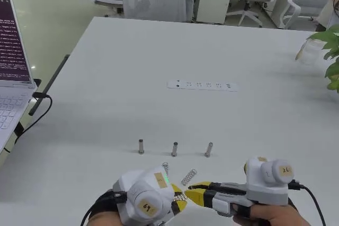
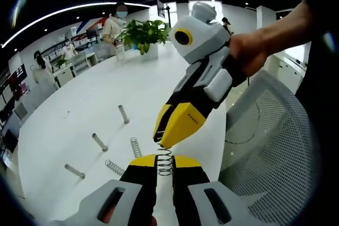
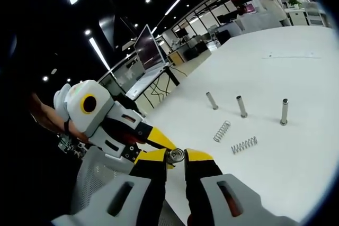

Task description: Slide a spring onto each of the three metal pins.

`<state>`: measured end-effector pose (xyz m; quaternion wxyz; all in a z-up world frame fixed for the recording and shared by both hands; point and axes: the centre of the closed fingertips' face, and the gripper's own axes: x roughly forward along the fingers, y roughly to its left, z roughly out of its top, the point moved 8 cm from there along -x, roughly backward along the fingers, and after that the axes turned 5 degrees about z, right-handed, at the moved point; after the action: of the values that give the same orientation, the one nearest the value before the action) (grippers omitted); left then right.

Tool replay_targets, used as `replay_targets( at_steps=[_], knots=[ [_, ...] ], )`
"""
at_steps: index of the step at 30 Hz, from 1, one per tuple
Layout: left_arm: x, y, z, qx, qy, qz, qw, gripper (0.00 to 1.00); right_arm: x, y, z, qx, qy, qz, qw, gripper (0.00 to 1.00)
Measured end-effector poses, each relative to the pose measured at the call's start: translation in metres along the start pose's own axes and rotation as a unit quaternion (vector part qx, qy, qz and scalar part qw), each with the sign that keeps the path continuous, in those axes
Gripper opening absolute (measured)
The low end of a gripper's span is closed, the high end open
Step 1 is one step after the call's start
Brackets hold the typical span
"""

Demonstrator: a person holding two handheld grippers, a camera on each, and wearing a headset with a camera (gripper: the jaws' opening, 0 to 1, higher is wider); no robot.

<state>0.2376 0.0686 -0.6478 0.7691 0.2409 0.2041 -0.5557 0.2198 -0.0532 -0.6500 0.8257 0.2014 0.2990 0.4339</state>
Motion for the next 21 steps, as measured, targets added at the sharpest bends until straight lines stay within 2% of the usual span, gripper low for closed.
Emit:
replay_targets(
  at_steps=[7,9,14,17,21],
  knots=[
    [0.003,0.0,-0.001,0.003,-0.005,-0.002,1.0,0.02,-0.001,0.004,0.003,-0.023,0.018,0.003,0.9996,0.09],
    [0.004,-0.001,0.0,0.003,-0.006,-0.003,1.0,0.02,-0.001,0.005,0.005,-0.046,0.035,-0.005,0.9983,0.08],
    [0.006,-0.002,0.0,0.001,-0.01,-0.004,0.9999,0.03,-0.003,0.007,0.007,-0.07,0.053,-0.009,0.9961,0.08],
    [0.008,-0.002,0.0,-0.004,-0.011,-0.005,0.9999,0.03,-0.004,0.007,0.009,-0.078,0.057,-0.013,0.9952,0.08],
    [0.009,-0.001,-0.004,-0.019,-0.007,-0.007,0.9998,0.04,-0.007,0.008,0.012,-0.076,0.051,-0.011,0.9957,0.08]
  ],
)
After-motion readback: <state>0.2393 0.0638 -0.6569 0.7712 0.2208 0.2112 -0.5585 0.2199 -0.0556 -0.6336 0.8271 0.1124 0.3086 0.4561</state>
